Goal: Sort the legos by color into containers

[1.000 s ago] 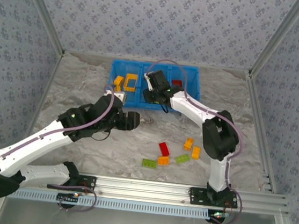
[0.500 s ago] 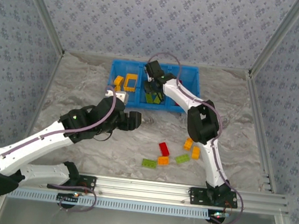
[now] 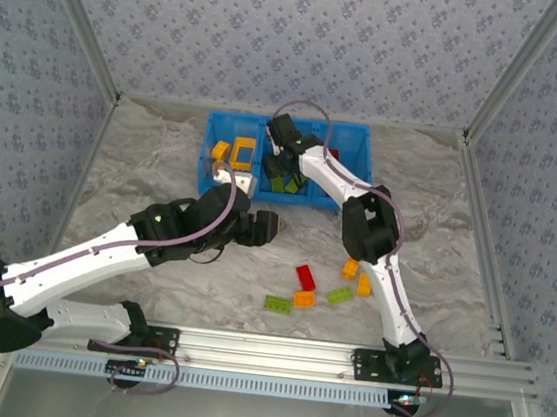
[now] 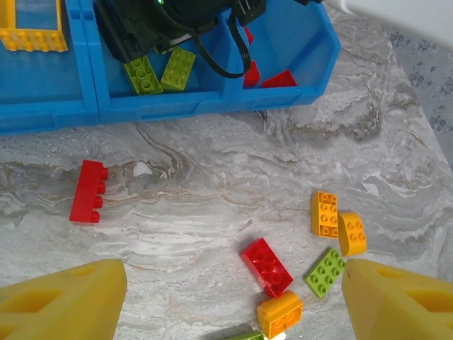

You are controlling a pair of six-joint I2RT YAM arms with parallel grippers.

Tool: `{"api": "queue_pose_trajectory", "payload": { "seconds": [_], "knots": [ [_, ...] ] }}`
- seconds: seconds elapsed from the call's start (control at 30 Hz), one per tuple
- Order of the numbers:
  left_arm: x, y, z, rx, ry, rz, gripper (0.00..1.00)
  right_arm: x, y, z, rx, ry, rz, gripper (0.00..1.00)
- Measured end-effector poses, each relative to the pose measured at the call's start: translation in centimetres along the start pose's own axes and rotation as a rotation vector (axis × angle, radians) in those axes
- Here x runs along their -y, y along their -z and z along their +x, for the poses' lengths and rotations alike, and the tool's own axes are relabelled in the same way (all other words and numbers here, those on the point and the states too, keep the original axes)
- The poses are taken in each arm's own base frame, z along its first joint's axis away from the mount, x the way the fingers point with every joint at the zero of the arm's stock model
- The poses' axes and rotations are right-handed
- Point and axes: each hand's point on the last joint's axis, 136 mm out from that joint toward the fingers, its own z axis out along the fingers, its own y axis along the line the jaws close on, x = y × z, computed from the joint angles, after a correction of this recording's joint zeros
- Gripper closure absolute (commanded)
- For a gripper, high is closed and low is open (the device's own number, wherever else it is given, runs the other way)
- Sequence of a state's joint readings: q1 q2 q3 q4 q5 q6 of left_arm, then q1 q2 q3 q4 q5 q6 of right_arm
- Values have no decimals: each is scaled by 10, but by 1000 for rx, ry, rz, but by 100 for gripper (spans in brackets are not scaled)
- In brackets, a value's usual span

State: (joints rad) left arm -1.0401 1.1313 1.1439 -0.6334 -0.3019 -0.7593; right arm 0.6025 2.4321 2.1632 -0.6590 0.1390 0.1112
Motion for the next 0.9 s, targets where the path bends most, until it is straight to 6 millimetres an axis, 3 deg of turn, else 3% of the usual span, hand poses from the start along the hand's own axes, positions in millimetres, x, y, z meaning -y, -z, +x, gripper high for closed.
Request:
{"api": "queue_pose_trajectory", "payload": {
  "seconds": [0.07,0.17,0.33,0.47,0.57,0.63,0.8,0.9],
  "knots": [
    [0,0,0,3,-1,-3,21,1,10,-3,12,4,3,41],
    [-1,0,-1,5,-1,-7,22,3,43,-15,57,7,9,42],
    [-4,0,1,0,-4,-17,22,13,133,-52,227,-7,21,43],
    [-6,-2,5,-23,4,-39,23,23,207,-52,350,-29,36,43],
    [-5,-12,11,-55,26,-56,25,25,249,-26,400,-50,40,43],
    [-3,-22,20,-96,50,-64,26,20,269,5,408,-55,32,42],
    [8,-48,55,-214,43,-53,29,6,299,95,378,-59,-9,41],
    [20,-60,82,-303,-42,-12,30,10,313,147,352,-104,-35,39]
  ]
}}
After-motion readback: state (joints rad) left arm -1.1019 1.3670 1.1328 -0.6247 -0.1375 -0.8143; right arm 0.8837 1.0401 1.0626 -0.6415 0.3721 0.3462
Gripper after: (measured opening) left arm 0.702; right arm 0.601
